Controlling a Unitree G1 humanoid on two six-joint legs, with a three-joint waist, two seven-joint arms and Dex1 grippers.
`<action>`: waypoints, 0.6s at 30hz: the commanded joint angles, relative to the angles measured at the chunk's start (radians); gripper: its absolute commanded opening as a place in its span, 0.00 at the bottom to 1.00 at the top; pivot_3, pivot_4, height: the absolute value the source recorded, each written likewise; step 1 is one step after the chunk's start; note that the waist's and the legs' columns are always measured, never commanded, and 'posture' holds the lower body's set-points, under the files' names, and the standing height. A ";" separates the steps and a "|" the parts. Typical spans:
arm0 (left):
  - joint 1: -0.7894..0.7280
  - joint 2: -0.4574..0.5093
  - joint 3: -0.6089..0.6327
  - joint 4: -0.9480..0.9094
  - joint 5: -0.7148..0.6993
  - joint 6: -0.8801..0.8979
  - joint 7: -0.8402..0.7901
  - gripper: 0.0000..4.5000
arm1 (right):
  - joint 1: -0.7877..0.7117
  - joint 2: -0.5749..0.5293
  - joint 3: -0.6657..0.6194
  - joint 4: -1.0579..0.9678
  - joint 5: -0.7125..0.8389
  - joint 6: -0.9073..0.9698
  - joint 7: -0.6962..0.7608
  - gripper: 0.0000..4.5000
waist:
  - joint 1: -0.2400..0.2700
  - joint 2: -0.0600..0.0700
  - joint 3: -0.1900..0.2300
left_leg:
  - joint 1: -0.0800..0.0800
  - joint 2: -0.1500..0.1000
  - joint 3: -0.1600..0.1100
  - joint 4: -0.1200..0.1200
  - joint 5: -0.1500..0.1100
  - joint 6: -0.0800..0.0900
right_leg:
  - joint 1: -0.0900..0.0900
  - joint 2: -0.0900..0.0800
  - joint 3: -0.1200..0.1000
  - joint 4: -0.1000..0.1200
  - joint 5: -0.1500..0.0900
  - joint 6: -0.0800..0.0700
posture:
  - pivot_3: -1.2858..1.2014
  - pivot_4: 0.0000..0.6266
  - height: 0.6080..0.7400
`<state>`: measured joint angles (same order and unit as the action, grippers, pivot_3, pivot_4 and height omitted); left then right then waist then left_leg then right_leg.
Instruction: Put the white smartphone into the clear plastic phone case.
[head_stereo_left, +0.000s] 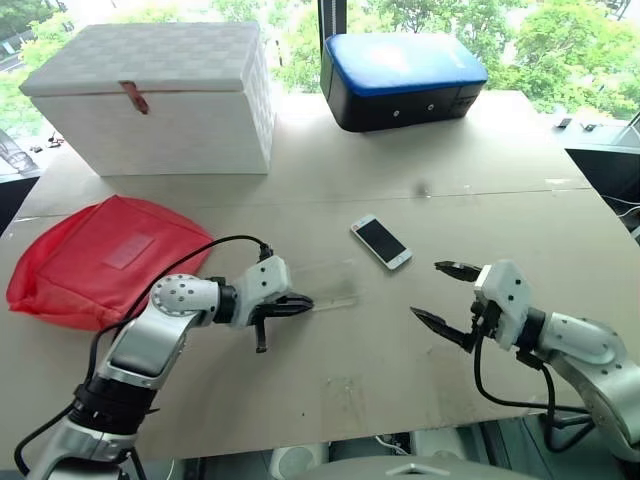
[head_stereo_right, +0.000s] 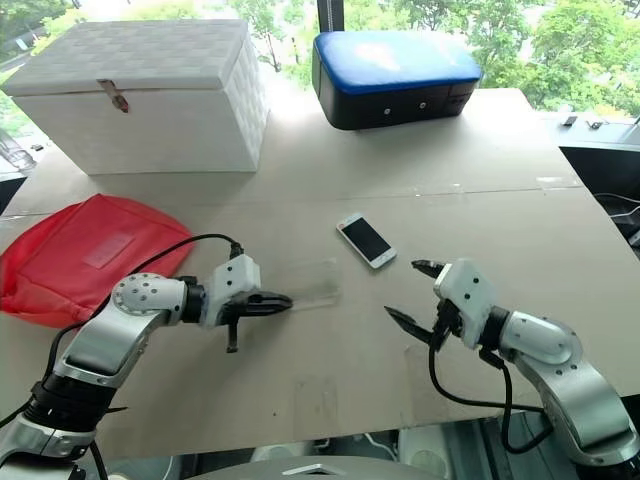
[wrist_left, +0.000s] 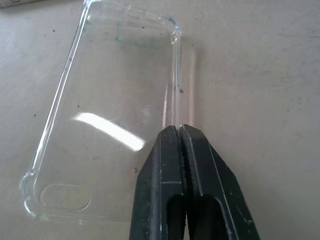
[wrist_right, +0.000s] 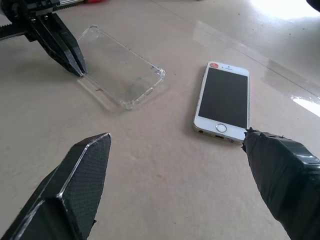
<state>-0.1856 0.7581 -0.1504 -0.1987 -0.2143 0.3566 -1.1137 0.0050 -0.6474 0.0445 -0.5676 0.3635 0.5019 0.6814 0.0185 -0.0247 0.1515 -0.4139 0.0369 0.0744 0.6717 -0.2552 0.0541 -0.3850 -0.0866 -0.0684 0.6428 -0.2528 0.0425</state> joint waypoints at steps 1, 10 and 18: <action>-0.004 -0.004 -0.027 -0.047 -0.007 0.008 -0.006 0.06 | -0.093 0.005 0.022 0.081 -0.013 0.013 0.015 1.00 | -0.002 0.000 0.000 | 0.000 0.000 0.000 0.000 0.000 0.000 | 0.000 0.000 0.000 0.000 0.000 0.000 | 0.52 0.24 0.96; 0.089 0.023 0.145 -0.123 -0.129 -0.079 -0.026 0.89 | -0.381 0.167 0.176 0.301 -0.143 0.117 -0.113 1.00 | -0.020 0.000 0.001 | -0.001 0.002 0.001 -0.001 0.002 -0.003 | -0.002 0.002 0.001 0.001 0.000 0.000 | 0.52 0.24 0.96; 0.267 0.005 0.329 -0.221 -0.196 -0.206 0.006 0.99 | -0.450 0.351 0.211 0.495 -0.212 0.211 -0.237 1.00 | -0.024 0.000 0.001 | -0.002 0.000 0.002 -0.002 0.002 -0.004 | -0.002 -0.001 0.001 0.000 0.000 0.000 | 0.52 0.24 0.96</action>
<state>0.0778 0.7580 0.1383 -0.3614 -0.3696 0.1838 -1.0993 -0.4293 -0.3037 0.2585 -0.0894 0.1618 0.6833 0.4672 -0.0057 -0.0243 0.1520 -0.4154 0.0368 0.0765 0.6698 -0.2529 0.0500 -0.3871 -0.0872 -0.0677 0.6430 -0.2523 0.0426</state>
